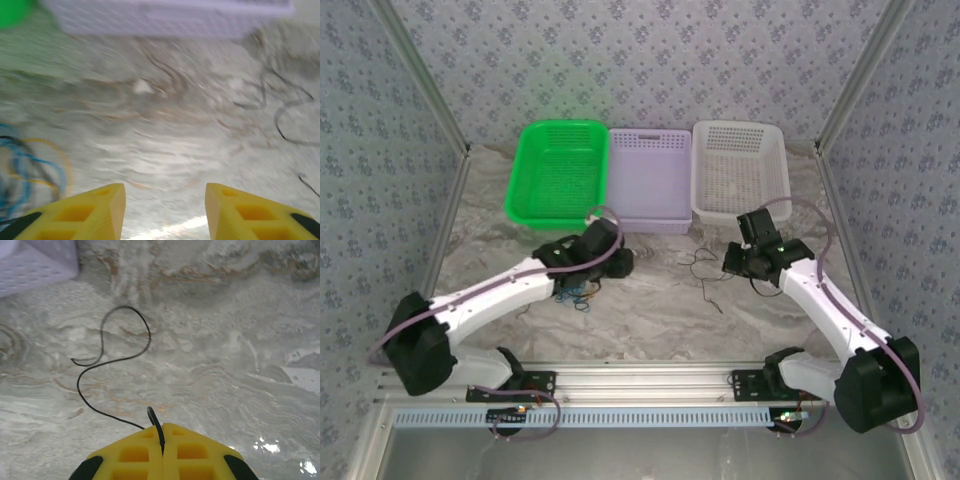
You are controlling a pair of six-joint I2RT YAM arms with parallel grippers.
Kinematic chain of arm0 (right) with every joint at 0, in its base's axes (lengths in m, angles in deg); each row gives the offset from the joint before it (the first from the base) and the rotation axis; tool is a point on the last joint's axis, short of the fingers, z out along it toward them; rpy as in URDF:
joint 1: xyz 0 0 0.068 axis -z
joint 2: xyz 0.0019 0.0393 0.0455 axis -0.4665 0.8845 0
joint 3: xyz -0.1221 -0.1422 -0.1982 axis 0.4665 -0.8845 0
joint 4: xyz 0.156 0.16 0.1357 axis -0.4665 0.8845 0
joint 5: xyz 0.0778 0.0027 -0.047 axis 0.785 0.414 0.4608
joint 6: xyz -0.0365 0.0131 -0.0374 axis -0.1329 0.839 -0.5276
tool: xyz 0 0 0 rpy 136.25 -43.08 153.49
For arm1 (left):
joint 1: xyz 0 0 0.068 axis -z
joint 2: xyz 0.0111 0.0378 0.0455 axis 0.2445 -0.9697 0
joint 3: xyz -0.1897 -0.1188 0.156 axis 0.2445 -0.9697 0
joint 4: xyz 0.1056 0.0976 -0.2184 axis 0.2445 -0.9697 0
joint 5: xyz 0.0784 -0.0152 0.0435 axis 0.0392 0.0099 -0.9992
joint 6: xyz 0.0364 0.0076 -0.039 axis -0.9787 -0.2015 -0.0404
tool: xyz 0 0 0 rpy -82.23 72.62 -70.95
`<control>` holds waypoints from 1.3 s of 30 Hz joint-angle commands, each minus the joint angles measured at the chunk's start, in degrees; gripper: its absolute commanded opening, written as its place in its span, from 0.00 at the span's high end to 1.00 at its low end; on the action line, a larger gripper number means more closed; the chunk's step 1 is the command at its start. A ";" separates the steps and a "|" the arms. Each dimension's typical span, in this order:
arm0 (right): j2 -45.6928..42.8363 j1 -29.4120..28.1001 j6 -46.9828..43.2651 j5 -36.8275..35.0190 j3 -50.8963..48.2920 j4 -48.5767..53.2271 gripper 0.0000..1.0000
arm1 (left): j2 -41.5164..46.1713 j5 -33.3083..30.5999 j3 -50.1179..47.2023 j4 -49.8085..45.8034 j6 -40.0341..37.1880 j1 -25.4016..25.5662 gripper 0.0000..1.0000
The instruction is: Untangle the cables
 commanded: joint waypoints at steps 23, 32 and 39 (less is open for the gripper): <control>-1.10 2.11 -0.76 1.02 -5.54 -0.58 1.00 | -36.00 2.73 17.80 15.68 49.94 5.25 0.61; -2.89 -2.06 -1.11 1.52 -3.28 -0.49 1.00 | -31.92 -2.81 16.67 15.66 49.91 6.04 0.61; -2.73 -3.50 -0.46 1.76 4.63 1.12 1.00 | -19.95 1.42 10.65 22.61 24.51 6.48 0.59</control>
